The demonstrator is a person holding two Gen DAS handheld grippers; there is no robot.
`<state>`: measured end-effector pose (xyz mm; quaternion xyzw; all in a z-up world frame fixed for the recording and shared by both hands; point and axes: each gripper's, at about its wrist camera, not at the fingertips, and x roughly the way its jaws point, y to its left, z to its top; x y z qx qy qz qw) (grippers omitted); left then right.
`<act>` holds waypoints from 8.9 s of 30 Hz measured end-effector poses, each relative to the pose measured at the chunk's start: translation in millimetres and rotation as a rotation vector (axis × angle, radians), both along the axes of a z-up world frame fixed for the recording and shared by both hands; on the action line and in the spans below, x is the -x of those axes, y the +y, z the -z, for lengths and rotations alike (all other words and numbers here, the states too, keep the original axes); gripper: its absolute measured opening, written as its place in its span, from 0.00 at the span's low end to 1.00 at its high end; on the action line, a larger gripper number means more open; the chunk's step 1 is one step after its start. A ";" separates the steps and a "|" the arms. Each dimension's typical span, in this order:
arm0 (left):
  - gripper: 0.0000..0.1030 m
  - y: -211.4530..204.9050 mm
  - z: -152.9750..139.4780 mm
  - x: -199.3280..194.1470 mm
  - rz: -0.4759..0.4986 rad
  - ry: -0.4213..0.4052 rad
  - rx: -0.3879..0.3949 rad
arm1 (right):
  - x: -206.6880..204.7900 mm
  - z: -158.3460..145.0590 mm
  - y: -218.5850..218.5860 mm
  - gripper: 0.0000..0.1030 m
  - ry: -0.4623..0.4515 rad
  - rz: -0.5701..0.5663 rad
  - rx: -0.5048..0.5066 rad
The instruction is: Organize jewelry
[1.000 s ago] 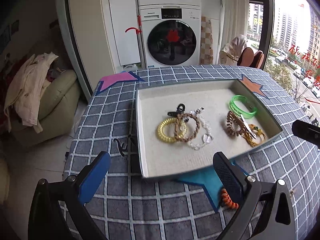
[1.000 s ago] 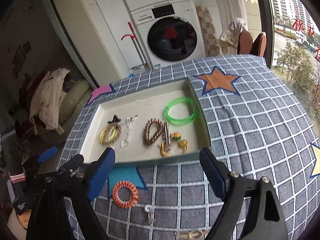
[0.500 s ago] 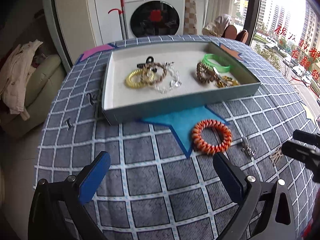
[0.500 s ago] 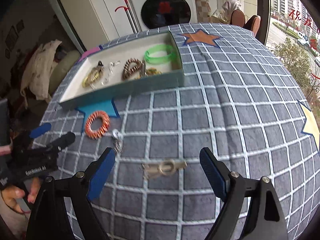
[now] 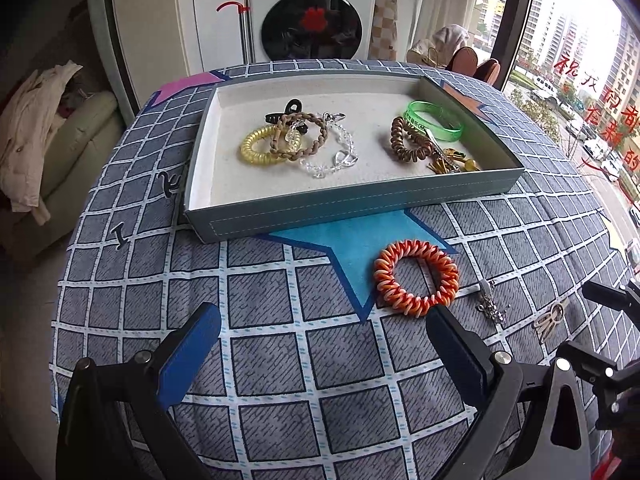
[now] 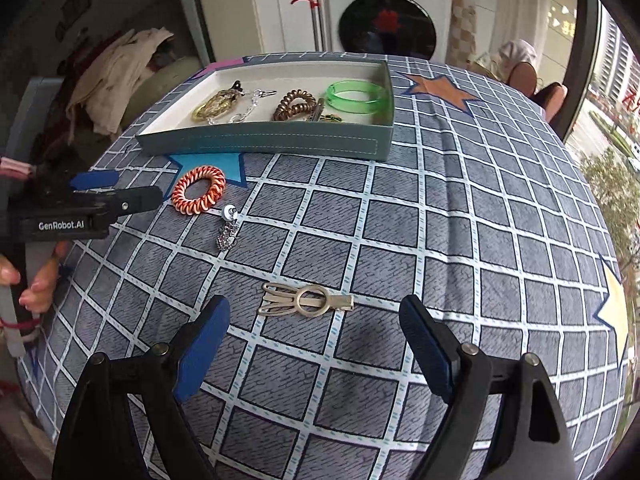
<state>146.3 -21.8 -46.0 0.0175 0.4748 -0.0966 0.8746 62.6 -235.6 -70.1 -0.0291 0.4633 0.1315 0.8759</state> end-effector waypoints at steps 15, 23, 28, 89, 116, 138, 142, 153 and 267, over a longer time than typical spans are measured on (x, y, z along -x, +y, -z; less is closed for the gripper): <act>1.00 -23.9 -14.5 11.6 0.094 -0.086 -0.038 | -15.6 0.7 13.5 0.66 0.005 0.013 0.010; 1.00 -55.5 -18.8 23.1 0.211 -0.091 -0.026 | -5.2 4.9 3.0 0.39 -0.002 0.036 0.005; 0.86 -68.8 -17.0 32.2 0.252 -0.059 -0.005 | 7.1 3.6 -4.1 0.33 0.002 0.032 -0.019; 0.34 -60.4 -27.1 55.7 0.262 -0.077 0.064 | 42.8 -11.6 -0.7 0.07 0.015 0.028 -0.081; 0.34 -12.7 -50.0 35.3 0.181 -0.133 0.104 | 5.5 -55.5 6.8 0.07 -0.055 0.155 -0.189; 0.34 9.3 -62.4 -40.4 0.071 -0.185 0.073 | -82.3 -74.1 15.6 0.07 -0.091 0.181 -0.243; 0.34 8.6 -54.9 -62.7 0.036 -0.173 0.051 | -105.4 -69.1 19.5 0.07 -0.086 0.181 -0.231; 0.34 -3.4 -36.0 -104.1 -0.008 -0.163 -0.027 | -159.1 -49.7 29.5 0.07 -0.071 0.194 -0.204; 1.00 12.5 -67.1 53.9 -0.233 -0.328 -0.092 | -13.5 -78.6 42.0 1.00 -0.352 0.275 0.012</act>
